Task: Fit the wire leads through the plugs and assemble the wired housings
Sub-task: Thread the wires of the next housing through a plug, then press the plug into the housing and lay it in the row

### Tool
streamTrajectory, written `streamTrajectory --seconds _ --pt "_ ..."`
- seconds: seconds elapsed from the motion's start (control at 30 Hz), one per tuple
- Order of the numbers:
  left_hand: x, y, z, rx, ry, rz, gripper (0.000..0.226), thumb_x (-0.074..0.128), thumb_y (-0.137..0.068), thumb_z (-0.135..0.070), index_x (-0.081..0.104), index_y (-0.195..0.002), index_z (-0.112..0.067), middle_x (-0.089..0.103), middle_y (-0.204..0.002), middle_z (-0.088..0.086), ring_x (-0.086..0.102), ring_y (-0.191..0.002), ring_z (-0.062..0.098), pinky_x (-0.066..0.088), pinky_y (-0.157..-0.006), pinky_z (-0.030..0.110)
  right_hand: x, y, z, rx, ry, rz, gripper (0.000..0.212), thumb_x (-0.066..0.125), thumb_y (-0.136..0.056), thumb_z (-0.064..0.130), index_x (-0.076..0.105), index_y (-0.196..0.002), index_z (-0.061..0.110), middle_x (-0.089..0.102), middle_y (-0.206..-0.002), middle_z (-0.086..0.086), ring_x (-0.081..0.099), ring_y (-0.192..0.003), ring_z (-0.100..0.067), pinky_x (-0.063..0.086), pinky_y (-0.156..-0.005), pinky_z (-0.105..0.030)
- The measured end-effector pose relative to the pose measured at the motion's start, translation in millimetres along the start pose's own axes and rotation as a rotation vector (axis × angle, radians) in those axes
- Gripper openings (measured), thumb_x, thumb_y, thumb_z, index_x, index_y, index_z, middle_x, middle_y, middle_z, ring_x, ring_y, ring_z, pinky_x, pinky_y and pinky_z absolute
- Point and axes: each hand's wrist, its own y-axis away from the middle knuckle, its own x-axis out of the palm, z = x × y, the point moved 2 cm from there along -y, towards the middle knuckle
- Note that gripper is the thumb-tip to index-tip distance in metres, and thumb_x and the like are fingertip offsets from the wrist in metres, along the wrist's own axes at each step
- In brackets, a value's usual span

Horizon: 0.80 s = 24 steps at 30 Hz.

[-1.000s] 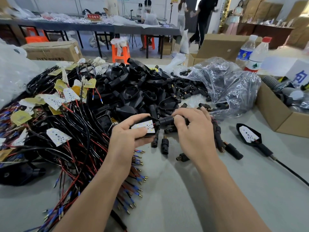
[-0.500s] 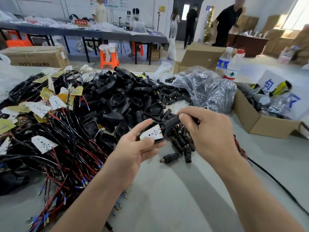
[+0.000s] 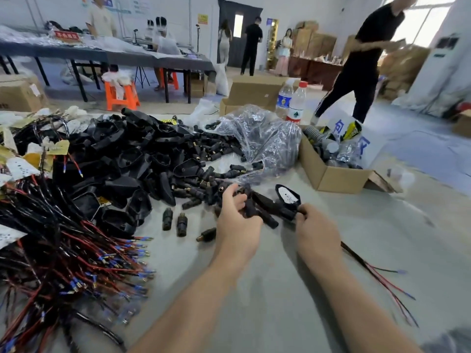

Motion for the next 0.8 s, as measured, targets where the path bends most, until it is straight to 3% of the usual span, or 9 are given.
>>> streamTrajectory --seconds 0.1,0.2,0.27,0.37,0.5,0.67,0.8 --pt "-16.0 3.2 7.6 0.231 -0.372 -0.097 0.074 0.063 -0.082 -0.008 0.042 -0.141 -0.046 0.06 -0.131 -0.018 0.055 -0.12 0.008 0.044 -0.106 0.03 -2.9 -2.9 -3.7 0.066 -0.016 -0.089 0.015 0.046 -0.103 0.024 0.06 -0.096 0.024 0.063 -0.089 -0.005 0.052 -0.081 -0.03 0.031 -0.068 -0.035" --pt "-41.4 -3.9 7.6 0.346 -0.683 -0.173 0.07 0.062 -0.078 -0.008 0.05 -0.143 -0.029 0.055 -0.141 -0.008 0.04 -0.133 0.01 0.031 -0.115 0.027 -8.4 -2.5 -13.3 0.153 -0.09 -0.177 0.016 0.048 -0.102 0.018 0.055 -0.089 0.024 0.056 -0.08 -0.003 0.043 -0.075 -0.027 0.028 -0.067 -0.035" --pt "-56.5 -8.9 8.1 0.302 -0.837 -0.148 0.06 0.063 -0.081 -0.012 0.056 -0.14 -0.022 0.053 -0.144 -0.003 0.039 -0.137 0.016 0.031 -0.118 0.033 -9.2 1.2 -9.9 0.14 -0.033 -0.186 0.014 0.051 -0.098 0.014 0.058 -0.09 0.022 0.062 -0.083 -0.007 0.048 -0.08 -0.031 0.029 -0.07 -0.037" --pt "-71.8 -16.5 12.1 0.208 -1.019 -0.039 0.045 0.061 -0.09 -0.027 0.06 -0.135 -0.024 0.054 -0.14 -0.003 0.043 -0.135 0.019 0.033 -0.115 0.035 -4.7 15.3 13.2 -0.052 0.104 -0.207 0.012 0.062 -0.087 0.011 0.068 -0.092 0.02 0.07 -0.091 -0.006 0.052 -0.103 -0.031 0.032 -0.087 -0.039" --pt "-80.5 -30.7 10.4 0.2 -1.145 0.072 0.036 0.058 -0.093 -0.037 0.066 -0.128 -0.03 0.061 -0.135 -0.002 0.054 -0.127 0.023 0.042 -0.107 0.037 13.8 48.9 65.5 -0.389 -0.066 -0.128 0.013 0.058 -0.09 0.027 0.069 -0.093 0.021 0.071 -0.094 0.0 0.05 -0.106 -0.026 0.037 -0.093 -0.041" --pt "-100.3 -37.7 6.2 0.289 -1.147 0.017 0.024 0.067 -0.092 -0.03 0.074 -0.115 -0.027 0.067 -0.123 -0.006 0.058 -0.121 0.021 0.045 -0.101 0.037 53.5 68.6 121.4 -0.496 0.113 0.088 0.047 0.039 -0.099 0.051 0.05 -0.134 0.021 0.055 -0.133 0.0 0.041 -0.128 -0.028 0.029 -0.113 -0.044" --pt "-129.9 -41.0 3.4 0.306 -1.054 -0.093 0.026 0.067 -0.089 -0.018 0.077 -0.111 -0.03 0.072 -0.12 -0.011 0.064 -0.114 0.017 0.05 -0.097 0.033 68.7 72.1 147.7 -0.482 0.118 0.139 0.041 0.04 -0.102 0.032 0.042 -0.141 0.019 0.046 -0.144 -0.009 0.031 -0.14 -0.033 0.018 -0.121 -0.043"
